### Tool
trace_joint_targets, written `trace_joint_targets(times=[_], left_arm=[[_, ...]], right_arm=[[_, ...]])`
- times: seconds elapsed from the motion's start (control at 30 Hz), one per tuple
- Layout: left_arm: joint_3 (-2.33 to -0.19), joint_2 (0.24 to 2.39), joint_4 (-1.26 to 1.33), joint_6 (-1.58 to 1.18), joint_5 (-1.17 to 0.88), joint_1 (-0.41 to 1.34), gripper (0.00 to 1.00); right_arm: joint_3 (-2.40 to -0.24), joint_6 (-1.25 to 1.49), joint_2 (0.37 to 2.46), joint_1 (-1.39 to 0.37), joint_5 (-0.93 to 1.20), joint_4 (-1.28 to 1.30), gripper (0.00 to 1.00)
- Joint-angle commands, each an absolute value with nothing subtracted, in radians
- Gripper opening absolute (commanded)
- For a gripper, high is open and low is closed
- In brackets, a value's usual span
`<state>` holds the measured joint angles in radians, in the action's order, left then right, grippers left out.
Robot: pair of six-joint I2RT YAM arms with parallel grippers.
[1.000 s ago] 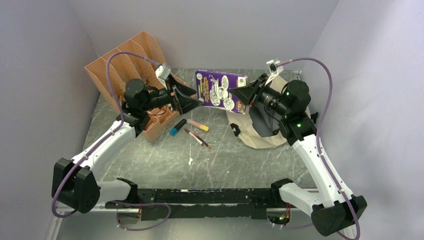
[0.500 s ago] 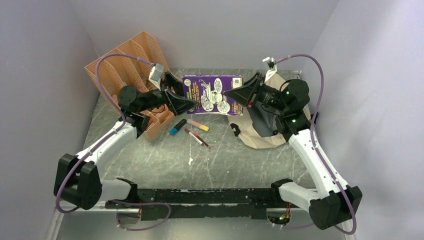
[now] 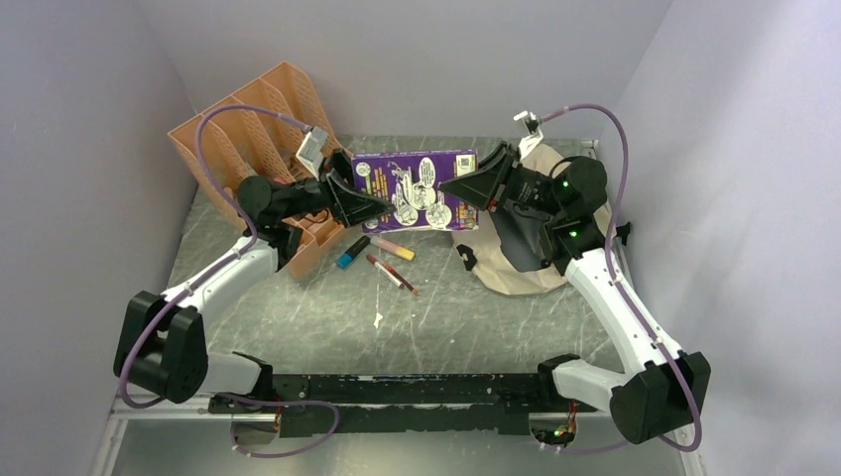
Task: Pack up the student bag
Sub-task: Pick up the book from the center of the board.
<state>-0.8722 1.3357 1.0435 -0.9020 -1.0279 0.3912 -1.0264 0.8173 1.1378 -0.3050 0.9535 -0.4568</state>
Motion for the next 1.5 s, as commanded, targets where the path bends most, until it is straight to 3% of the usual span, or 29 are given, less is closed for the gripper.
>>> trace_joint_targets(times=[0.0, 0.17, 0.33, 0.4, 0.53, 0.6, 0.67, 0.77, 0.9, 1.07, 1.47], left_arm=[[-0.889, 1.355, 1.241, -1.005, -1.077, 0.402, 0.55], [-0.888, 1.403, 1.378, -1.119, -1.110, 0.403, 0.39], [-0.878, 1.461, 1.582, -1.278, -1.131, 0.403, 0.06], [-0.881, 1.473, 1.591, -1.295, -1.133, 0.403, 0.05], [-0.882, 1.432, 1.343, -1.103, -1.099, 0.400, 0.05], [-0.895, 1.366, 1.023, -0.913, -1.033, 0.400, 0.05], [-0.923, 1.310, 0.725, -0.716, -0.940, 0.400, 0.05], [-0.973, 1.268, 0.442, -0.551, -0.810, 0.400, 0.05], [-0.986, 1.248, 0.285, -0.471, -0.637, 0.399, 0.05], [-0.931, 1.198, 0.237, -0.458, -0.437, 0.392, 0.05], [-0.879, 1.146, 0.177, -0.454, -0.318, 0.387, 0.05]], right_arm=[[-1.064, 0.708, 1.151, -0.308, 0.932, -0.372, 0.00], [-1.072, 0.673, 1.166, -0.309, 0.915, -0.376, 0.00], [-1.089, 0.625, 1.179, -0.309, 0.893, -0.347, 0.02], [-1.109, 0.545, 1.177, -0.309, 0.866, -0.265, 0.15], [-1.173, 0.341, 1.168, -0.308, 0.683, -0.015, 0.57], [-1.191, 0.265, 1.162, -0.309, 0.569, 0.103, 0.70], [-1.194, 0.215, 1.152, -0.309, 0.458, 0.179, 0.75], [-1.169, 0.184, 1.123, -0.309, 0.295, 0.220, 0.77], [-1.130, 0.171, 1.091, -0.308, 0.054, 0.271, 0.75], [-1.143, 0.096, 1.160, -0.310, -0.213, 0.439, 0.70], [-1.258, -0.033, 1.547, -0.442, -0.513, 0.657, 0.71]])
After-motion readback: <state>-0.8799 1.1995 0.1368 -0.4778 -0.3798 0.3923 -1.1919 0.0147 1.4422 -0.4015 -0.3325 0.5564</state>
